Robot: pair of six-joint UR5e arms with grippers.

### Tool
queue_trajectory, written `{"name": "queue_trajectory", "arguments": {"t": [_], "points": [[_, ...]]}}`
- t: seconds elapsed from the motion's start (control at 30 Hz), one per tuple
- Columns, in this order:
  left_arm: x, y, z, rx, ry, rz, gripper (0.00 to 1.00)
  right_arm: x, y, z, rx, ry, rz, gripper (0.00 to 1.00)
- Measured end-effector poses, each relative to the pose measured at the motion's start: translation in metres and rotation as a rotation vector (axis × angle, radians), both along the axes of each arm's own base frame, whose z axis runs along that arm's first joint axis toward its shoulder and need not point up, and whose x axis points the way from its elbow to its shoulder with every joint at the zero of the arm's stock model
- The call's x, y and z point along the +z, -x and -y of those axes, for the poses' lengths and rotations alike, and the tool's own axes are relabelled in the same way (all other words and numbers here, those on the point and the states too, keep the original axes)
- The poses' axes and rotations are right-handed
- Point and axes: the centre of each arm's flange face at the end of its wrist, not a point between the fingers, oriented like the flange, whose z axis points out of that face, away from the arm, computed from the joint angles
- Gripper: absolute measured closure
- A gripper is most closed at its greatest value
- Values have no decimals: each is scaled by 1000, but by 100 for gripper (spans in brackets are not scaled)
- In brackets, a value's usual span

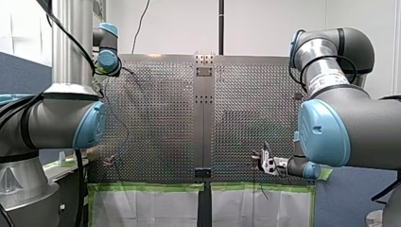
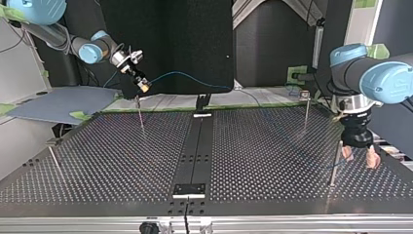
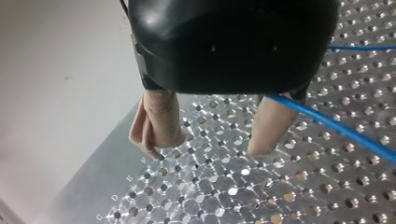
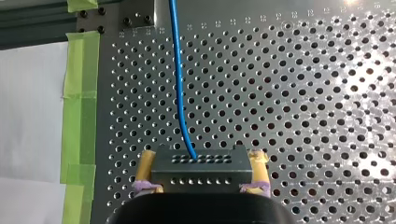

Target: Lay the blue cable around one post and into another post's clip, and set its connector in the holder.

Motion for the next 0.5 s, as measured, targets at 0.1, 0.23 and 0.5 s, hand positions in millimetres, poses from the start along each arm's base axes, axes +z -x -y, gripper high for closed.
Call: {"name": "queue_trajectory", "arguments": {"t": [0.1, 0.23, 0.5], "points": [[-1, 2, 1, -3, -6, -14, 0, 0, 0, 0, 0, 1, 0, 100], [1, 6, 2, -4, -18, -35, 0, 0, 0, 0, 0, 1, 0, 100], [3, 22, 8, -35, -29, -40, 0, 0, -2, -1, 3, 2, 0, 100]]}}
